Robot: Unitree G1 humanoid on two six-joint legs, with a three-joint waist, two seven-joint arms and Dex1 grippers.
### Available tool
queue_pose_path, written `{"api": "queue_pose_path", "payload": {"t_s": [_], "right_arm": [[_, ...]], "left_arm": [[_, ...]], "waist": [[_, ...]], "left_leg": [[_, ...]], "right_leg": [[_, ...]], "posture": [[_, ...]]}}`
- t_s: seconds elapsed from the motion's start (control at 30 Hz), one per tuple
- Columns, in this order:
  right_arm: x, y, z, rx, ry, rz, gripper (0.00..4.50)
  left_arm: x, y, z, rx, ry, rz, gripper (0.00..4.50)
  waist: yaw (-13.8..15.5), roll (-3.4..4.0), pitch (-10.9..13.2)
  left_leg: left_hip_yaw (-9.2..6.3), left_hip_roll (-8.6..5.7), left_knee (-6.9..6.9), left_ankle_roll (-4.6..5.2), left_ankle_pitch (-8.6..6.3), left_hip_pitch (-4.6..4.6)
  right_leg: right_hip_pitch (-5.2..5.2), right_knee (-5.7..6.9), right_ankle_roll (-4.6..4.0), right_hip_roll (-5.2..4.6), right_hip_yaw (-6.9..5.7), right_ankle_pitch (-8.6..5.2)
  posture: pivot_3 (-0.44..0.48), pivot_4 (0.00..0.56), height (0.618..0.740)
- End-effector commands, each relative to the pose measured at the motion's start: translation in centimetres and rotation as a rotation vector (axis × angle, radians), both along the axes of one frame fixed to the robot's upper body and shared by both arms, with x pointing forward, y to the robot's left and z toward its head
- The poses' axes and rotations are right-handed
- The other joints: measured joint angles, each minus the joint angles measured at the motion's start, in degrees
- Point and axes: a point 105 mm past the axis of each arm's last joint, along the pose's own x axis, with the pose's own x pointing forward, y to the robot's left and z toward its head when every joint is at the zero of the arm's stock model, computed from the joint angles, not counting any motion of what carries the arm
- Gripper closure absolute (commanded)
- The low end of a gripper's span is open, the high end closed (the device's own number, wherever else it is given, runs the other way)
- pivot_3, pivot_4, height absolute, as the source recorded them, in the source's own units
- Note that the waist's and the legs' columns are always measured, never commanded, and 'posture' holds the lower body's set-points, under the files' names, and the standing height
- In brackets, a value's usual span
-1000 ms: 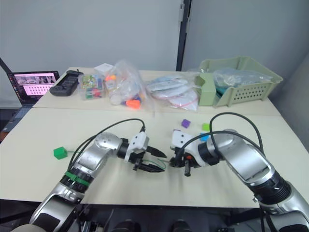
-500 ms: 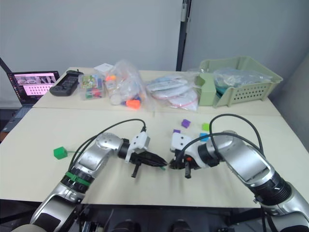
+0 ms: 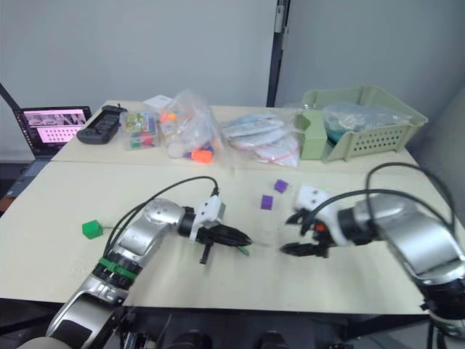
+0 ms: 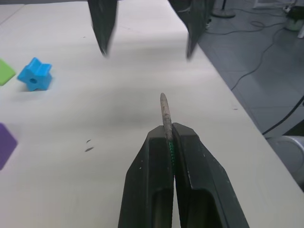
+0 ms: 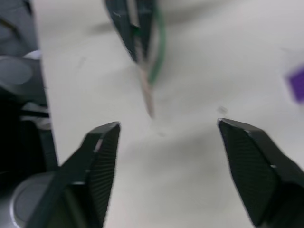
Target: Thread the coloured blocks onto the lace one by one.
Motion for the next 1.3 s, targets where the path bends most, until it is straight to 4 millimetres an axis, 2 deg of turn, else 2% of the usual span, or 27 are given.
{"api": "queue_pose_path", "payload": {"t_s": [0.03, 0.1, 0.2, 0.33, 0.47, 0.6, 0.73, 1.0, 1.3], "right_arm": [[0.5, -1.4, 1.5, 0.077, -0.089, -0.064, 0.05], [1.8, -4.0, 1.2, 0.097, -0.195, -0.218, 0.05], [2.7, -6.3, 0.6, 0.14, -0.326, -0.382, 0.05], [3.2, -8.0, -0.8, 0.222, -0.418, -0.59, 0.05], [3.8, -8.7, -1.7, 0.292, -0.435, -0.772, 0.05], [4.7, -9.7, -2.2, 0.283, -0.444, -0.975, 0.05], [5.7, -8.3, -2.7, 0.362, -0.315, -0.962, 0.05], [7.3, -5.3, -3.3, 0.361, -0.253, -0.933, 0.05], [9.4, -4.5, -4.7, 0.319, -0.244, -0.971, 0.05]], "left_arm": [[0.2, 0.1, 1.1, -0.041, -0.042, 0.016, 4.5], [0.3, 0.5, 1.1, -0.048, -0.035, 0.039, 4.5], [0.4, 0.9, 0.9, -0.048, -0.032, 0.059, 4.5], [0.4, 0.9, 0.8, -0.058, -0.021, 0.074, 4.5], [0.3, 0.7, 0.8, -0.066, -0.015, 0.076, 4.5], [0.2, 0.5, 0.8, -0.07, -0.012, 0.075, 4.5], [0.0, 0.3, 0.8, -0.076, -0.008, 0.078, 4.5], [-0.2, 0.3, 0.7, -0.081, -0.006, 0.094, 4.5], [-0.2, 0.4, 0.8, -0.08, -0.008, 0.103, 4.5]], "waist": [[0.0, 0.0, 0.0], [0.0, 0.0, 0.0], [0.1, 0.01, 0.0], [0.1, 0.03, 0.0], [0.0, 0.05, 0.0], [-0.3, 0.09, 0.0], [-0.5, 0.1, 0.0], [-0.5, 0.1, 0.0], [-0.7, 0.11, 0.0]], "left_leg": [[0.01, 0.01, 0.0, 0.0, 0.0, 0.01], [0.0, 0.01, -0.01, 0.0, 0.0, 0.01], [0.03, -0.03, -0.01, 0.0, 0.0, 0.01], [0.06, -0.03, -0.02, -0.01, 0.01, 0.02], [0.07, -0.02, -0.02, -0.04, 0.03, 0.04], [0.06, -0.02, -0.02, -0.05, 0.03, 0.04], [0.05, -0.02, -0.03, -0.05, 0.03, 0.05], [0.04, -0.02, -0.08, -0.04, 0.03, 0.05], [0.05, -0.03, -0.1, -0.04, 0.03, 0.06]], "right_leg": [[-0.01, 0.01, 0.0, 0.0, 0.0, 0.0], [0.01, 0.03, 0.0, 0.03, 0.0, 0.0], [0.03, 0.02, 0.01, -0.01, 0.02, 0.0], [-0.02, 0.07, 0.01, -0.01, 0.08, 0.0], [0.0, 0.08, 0.01, 0.01, 0.11, 0.0], [-0.03, 0.09, 0.01, 0.02, 0.11, 0.0], [-0.01, 0.1, 0.01, 0.03, 0.11, 0.0], [-0.01, 0.09, 0.01, 0.04, 0.11, 0.0], [-0.02, 0.08, 0.01, 0.03, 0.11, 0.01]], "posture": [[0.0, 0.15, 0.734], [0.0, 0.15, 0.734], [0.0, 0.15, 0.734], [0.0, 0.15, 0.734], [0.0, 0.15, 0.734], [0.0, 0.15, 0.734], [0.0, 0.15, 0.734], [0.0, 0.15, 0.734], [0.0, 0.15, 0.734]]}}
